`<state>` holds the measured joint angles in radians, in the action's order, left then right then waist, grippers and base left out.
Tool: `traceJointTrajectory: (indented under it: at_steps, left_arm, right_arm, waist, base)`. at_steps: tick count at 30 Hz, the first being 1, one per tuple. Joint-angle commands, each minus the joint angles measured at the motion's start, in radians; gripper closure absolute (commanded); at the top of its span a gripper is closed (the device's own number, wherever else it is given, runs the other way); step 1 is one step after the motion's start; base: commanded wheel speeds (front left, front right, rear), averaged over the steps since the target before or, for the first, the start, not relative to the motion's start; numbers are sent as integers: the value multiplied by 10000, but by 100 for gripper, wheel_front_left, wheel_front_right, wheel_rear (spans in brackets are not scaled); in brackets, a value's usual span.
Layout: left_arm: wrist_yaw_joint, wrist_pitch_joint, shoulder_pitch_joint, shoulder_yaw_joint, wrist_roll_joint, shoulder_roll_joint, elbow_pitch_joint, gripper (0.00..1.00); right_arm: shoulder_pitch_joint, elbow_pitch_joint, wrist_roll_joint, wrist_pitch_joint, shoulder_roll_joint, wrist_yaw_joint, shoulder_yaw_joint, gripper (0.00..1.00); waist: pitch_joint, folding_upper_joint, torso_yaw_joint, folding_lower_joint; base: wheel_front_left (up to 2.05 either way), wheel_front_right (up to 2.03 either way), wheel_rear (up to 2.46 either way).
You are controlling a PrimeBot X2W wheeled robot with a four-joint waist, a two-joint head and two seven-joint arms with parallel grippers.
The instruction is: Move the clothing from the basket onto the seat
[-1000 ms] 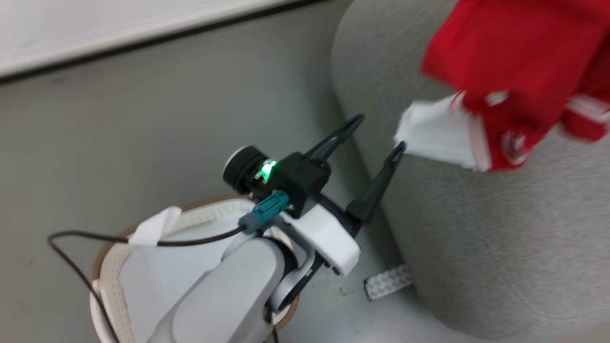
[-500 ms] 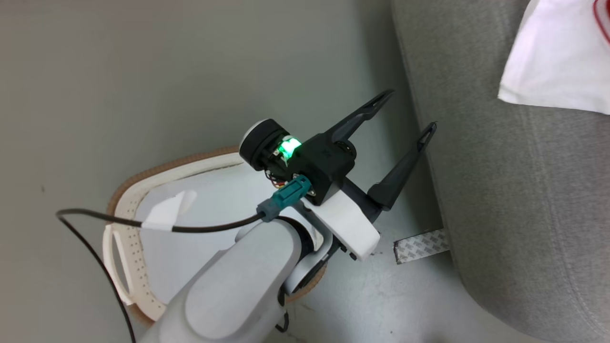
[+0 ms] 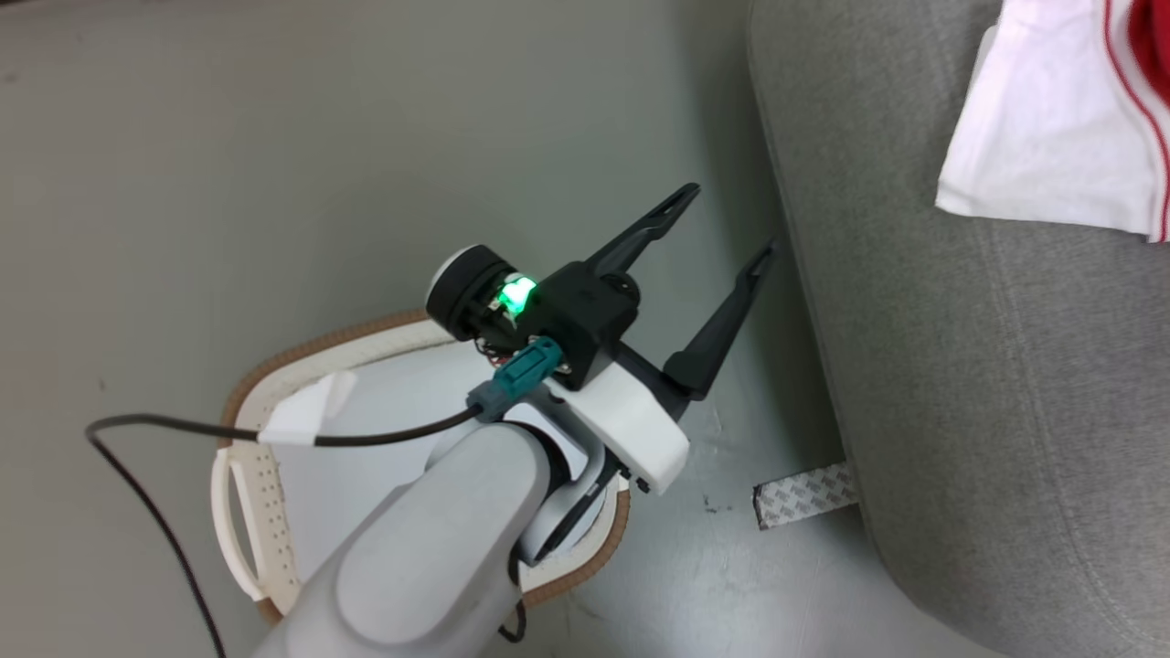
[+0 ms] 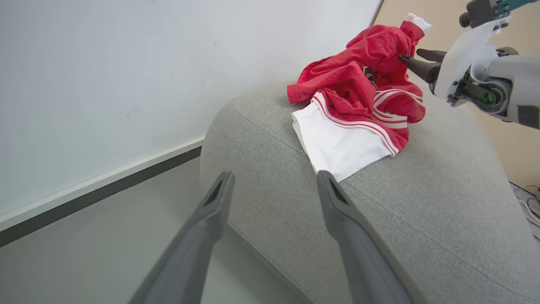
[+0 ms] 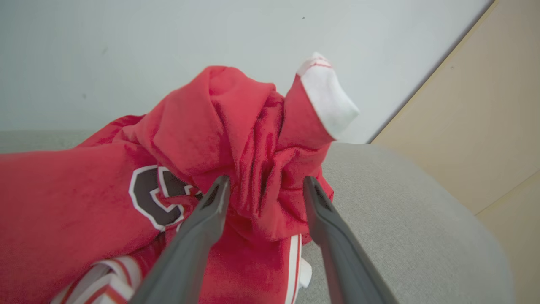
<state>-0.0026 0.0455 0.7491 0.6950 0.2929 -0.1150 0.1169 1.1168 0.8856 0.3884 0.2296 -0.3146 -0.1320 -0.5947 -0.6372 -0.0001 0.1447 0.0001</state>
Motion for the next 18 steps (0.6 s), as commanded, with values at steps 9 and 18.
traceJointTrajectory:
  at_steps: [9,18]
  left_arm:
    - [417,655,-822,-478,303,-483,378,0]
    - [1097,1448,-2166,-1273,834,-929,800,0]
  right_arm:
    - [-1436,-932,-175,362,853,25,504,0]
    - [-4152,-3545,-1653,359,1599,25,2284,0]
  waist:
    - [1774,1,122,-1]
    - [3555,1,-181,-1]
  base:
    - [0,0,0]
    - [0,0,0]
